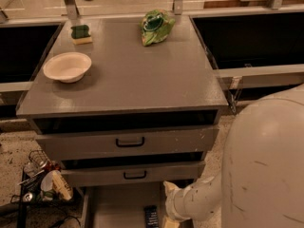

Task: Pick rxbar blueberry from bottom drawer and place on counter

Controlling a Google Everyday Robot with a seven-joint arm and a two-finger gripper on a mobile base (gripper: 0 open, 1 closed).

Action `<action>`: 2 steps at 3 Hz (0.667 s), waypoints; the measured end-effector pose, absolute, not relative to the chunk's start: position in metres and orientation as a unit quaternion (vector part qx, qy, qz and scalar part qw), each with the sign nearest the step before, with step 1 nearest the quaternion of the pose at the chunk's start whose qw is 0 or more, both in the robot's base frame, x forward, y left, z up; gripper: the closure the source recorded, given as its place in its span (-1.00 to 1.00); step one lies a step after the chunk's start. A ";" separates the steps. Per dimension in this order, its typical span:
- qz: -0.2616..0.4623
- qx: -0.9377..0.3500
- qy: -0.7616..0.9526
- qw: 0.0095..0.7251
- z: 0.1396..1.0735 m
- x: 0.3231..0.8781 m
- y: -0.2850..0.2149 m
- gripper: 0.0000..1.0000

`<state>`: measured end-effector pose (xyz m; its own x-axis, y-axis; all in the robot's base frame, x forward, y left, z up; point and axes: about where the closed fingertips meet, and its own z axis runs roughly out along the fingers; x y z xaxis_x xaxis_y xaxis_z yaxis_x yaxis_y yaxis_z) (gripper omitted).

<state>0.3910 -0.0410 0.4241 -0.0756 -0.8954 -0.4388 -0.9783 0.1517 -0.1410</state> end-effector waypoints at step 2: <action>0.112 -0.632 0.732 0.229 0.398 0.390 -0.034 -1.00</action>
Offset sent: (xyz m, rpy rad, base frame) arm 0.0015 0.0093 -0.0472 0.0761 0.0160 -0.0329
